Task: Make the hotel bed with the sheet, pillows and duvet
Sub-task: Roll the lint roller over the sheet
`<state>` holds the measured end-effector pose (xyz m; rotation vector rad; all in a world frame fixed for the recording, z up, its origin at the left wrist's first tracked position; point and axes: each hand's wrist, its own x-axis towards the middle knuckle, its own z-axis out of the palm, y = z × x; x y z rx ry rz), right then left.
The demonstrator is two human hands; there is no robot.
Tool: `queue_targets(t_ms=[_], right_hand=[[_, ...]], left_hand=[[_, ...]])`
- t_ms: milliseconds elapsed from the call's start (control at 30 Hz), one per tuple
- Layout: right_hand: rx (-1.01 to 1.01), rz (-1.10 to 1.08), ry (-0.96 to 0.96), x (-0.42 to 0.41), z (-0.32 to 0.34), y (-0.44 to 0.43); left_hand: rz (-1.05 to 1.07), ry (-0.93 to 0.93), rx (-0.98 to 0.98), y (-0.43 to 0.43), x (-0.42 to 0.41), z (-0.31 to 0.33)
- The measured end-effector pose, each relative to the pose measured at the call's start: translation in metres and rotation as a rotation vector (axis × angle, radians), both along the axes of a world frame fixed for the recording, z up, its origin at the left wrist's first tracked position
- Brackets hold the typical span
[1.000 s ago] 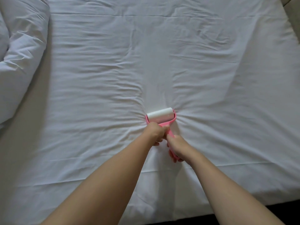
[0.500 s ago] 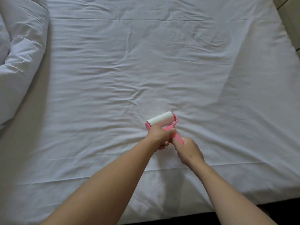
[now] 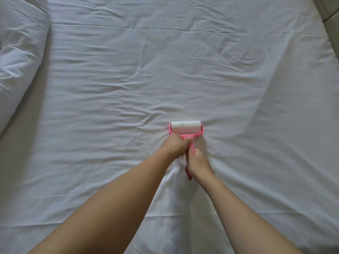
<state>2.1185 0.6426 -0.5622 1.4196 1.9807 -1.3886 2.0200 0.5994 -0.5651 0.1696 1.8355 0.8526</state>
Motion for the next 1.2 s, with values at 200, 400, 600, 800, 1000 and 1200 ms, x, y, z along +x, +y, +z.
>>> queue_targets(t_ms=[200,400,600,800,1000,1200], right_hand=[[-0.092,0.068,0.022,-0.059,0.008,0.043],[-0.132,0.092,0.030,-0.115,0.003,0.082],[-0.114,0.101,0.060,-0.171,-0.008,0.121],[-0.097,0.122,0.092,-0.239,-0.016,0.156],[-0.075,0.118,0.117,-0.312,-0.020,0.192],[-0.088,0.081,0.139,-0.371,-0.025,0.225]], left_hand=[[0.081,0.006,-0.083,0.043,-0.050,-0.005],[0.137,0.012,-0.139,0.084,-0.107,-0.010],[0.128,0.048,-0.142,0.123,-0.163,-0.012],[0.131,0.099,-0.121,0.158,-0.228,-0.017],[0.192,0.125,-0.069,0.194,-0.299,-0.023],[0.269,0.173,-0.002,0.227,-0.352,-0.027]])
